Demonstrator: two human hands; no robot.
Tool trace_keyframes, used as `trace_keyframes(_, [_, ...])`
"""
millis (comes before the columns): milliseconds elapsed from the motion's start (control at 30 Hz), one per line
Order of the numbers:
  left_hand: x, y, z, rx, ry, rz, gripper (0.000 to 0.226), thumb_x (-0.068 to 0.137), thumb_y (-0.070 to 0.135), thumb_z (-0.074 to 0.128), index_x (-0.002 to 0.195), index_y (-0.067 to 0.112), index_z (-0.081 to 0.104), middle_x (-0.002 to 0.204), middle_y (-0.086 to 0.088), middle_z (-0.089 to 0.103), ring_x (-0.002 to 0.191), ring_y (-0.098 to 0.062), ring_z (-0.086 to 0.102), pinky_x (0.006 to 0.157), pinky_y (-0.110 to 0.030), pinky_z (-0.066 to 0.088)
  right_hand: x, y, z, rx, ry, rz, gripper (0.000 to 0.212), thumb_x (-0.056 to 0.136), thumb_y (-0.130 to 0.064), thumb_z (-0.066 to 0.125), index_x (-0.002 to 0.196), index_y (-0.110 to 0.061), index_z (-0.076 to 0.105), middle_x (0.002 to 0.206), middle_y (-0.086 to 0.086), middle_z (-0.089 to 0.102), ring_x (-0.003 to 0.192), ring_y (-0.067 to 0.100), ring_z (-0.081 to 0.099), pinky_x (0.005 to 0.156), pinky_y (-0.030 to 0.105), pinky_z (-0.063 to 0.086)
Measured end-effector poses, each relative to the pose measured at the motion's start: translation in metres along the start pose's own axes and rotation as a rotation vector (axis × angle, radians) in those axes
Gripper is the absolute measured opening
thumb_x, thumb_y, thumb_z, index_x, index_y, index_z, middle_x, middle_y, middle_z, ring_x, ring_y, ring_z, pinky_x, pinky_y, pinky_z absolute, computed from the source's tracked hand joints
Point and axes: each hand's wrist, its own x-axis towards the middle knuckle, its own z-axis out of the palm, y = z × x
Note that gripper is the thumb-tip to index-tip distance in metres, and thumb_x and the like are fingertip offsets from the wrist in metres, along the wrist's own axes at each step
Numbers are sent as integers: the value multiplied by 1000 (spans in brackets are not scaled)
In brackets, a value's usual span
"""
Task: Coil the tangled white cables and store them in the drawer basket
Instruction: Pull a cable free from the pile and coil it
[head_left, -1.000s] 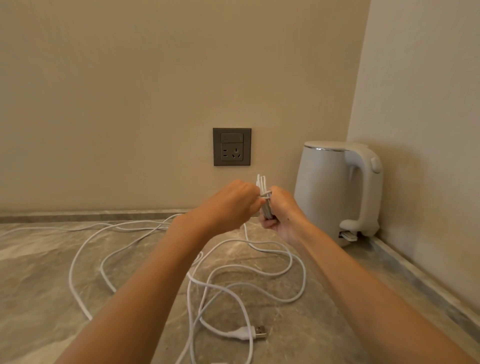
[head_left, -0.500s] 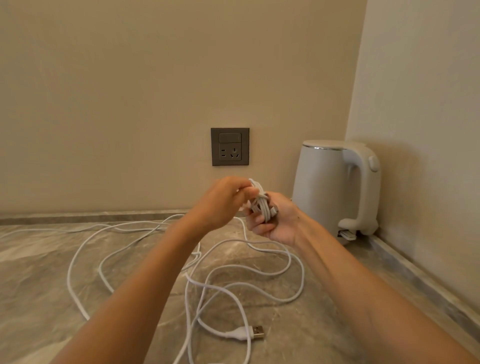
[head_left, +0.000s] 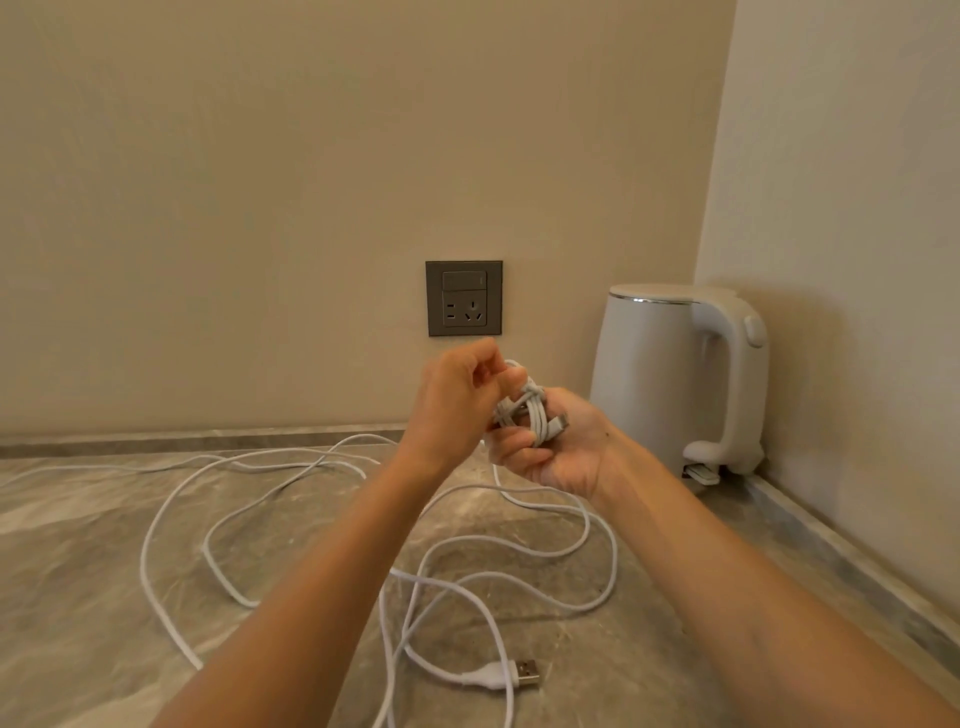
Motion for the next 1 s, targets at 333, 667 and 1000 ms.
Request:
trace_keyframes(333, [-5, -3, -4, 384, -283, 338, 22, 88, 13, 59, 72, -1, 64, 68, -2, 49, 62, -14, 38, 55, -19, 26, -2, -4, -9, -79, 126, -55, 38, 87, -10, 28, 56, -6, 50, 39, 1, 38, 28, 7, 34, 27, 8, 17])
trace_keyframes(667, [-2, 1, -2, 607, -385, 454, 19, 96, 8, 43, 91, 0, 60, 89, -11, 54, 76, -14, 33, 67, -19, 21, -5, -4, -4, -244, 171, -50, 63, 98, -27, 26, 41, -12, 46, 43, 1, 36, 29, 6, 32, 28, 8, 14])
trace_keyframes(1000, [0, -3, -1, 374, -236, 511, 17, 83, 9, 48, 71, 7, 60, 70, 11, 49, 68, -7, 34, 65, -17, 25, -9, -7, -8, -315, 48, 9, 48, 84, -22, 30, 41, -15, 49, 42, -1, 33, 28, 3, 30, 27, 9, 15])
